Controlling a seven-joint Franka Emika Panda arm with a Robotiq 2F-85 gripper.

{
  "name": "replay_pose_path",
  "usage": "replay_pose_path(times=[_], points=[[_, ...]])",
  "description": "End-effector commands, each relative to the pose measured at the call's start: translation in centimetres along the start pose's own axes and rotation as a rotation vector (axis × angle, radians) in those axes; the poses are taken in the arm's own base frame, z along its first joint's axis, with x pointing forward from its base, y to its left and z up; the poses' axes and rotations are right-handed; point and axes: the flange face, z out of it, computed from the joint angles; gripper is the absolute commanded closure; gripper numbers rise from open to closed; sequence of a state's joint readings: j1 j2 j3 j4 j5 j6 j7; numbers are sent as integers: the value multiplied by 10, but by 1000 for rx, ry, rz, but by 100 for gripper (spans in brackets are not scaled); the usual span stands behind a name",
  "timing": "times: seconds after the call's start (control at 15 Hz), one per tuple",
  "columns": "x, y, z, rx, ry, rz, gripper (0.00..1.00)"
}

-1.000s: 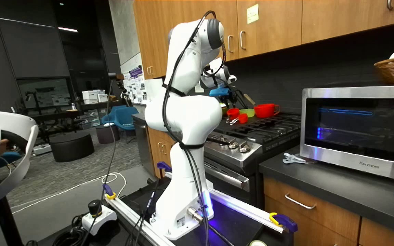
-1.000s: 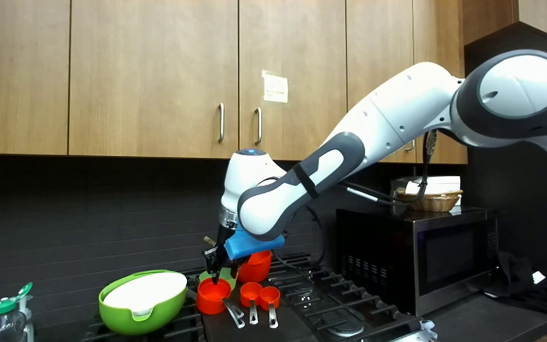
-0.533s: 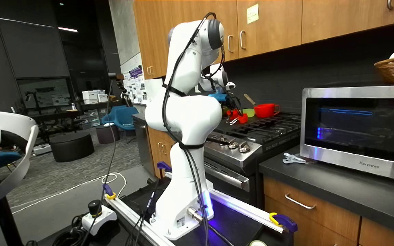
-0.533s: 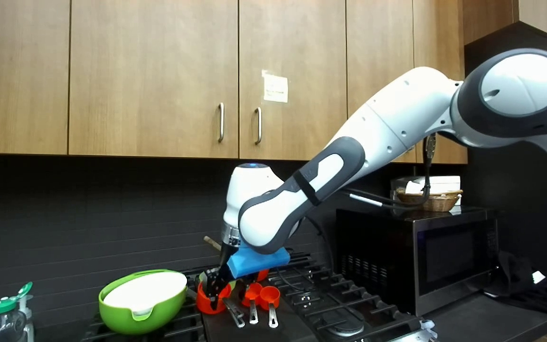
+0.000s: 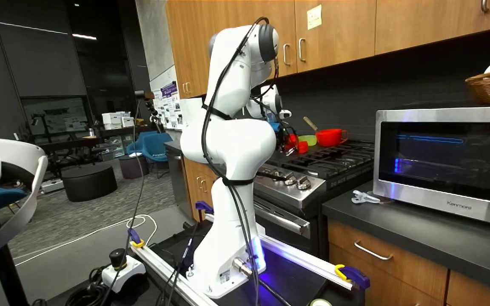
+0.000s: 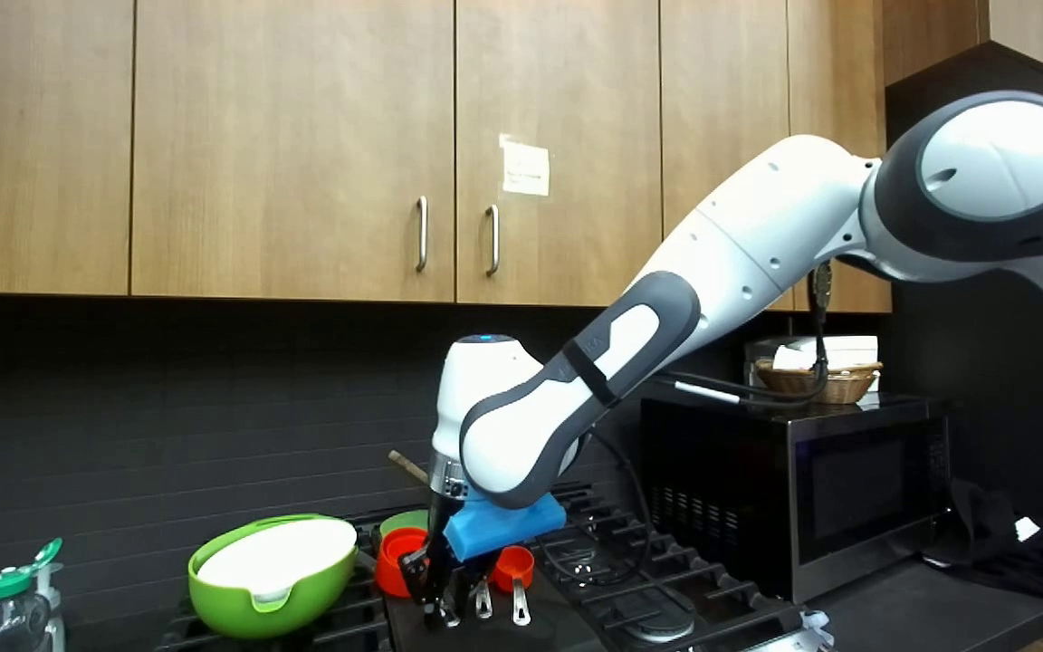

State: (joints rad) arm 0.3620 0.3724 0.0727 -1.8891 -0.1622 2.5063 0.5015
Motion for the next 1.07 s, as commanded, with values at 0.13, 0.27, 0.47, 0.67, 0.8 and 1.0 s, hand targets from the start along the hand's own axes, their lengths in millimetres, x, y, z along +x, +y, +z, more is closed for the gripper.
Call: replay_pose_path(times=[0.13, 0.27, 0.47, 0.67, 0.8, 1.0], points=[[-7, 6, -8, 4, -15, -10, 56], [-8, 6, -8, 4, -15, -12, 45], [-5, 4, -9, 2, -9, -14, 27], [3, 1, -18, 4, 18, -16, 7], [10, 0, -26, 6, 41, -15, 0], [21, -3, -33, 5, 69, -19, 0]])
